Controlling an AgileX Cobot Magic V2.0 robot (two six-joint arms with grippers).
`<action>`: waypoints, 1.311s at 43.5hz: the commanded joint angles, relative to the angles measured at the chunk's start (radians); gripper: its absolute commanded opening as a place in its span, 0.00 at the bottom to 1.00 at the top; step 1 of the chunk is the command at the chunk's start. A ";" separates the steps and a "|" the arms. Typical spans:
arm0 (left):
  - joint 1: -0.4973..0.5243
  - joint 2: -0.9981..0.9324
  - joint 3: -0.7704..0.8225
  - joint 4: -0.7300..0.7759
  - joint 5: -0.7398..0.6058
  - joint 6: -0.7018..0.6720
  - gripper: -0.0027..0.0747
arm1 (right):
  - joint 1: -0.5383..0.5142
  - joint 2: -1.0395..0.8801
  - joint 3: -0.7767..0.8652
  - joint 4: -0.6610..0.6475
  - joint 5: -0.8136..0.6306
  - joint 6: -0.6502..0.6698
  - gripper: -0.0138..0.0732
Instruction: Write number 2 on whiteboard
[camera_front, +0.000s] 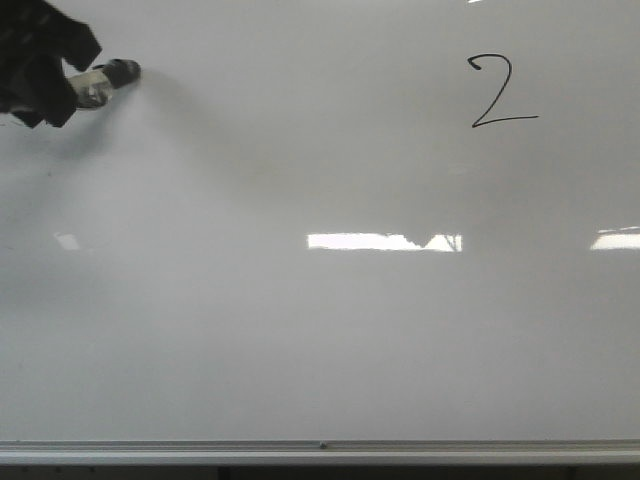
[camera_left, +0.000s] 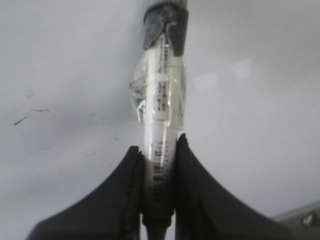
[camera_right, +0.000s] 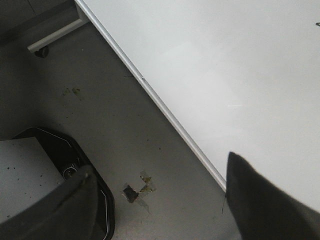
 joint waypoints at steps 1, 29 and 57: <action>0.079 -0.033 0.100 0.004 -0.349 -0.114 0.01 | -0.008 -0.007 -0.031 0.021 -0.060 0.005 0.80; 0.169 -0.031 0.330 -0.015 -0.807 -0.144 0.51 | -0.008 -0.007 -0.031 0.024 -0.092 0.006 0.80; 0.160 -0.187 0.240 0.058 -0.475 -0.144 0.56 | -0.008 -0.020 -0.035 -0.010 -0.095 0.078 0.80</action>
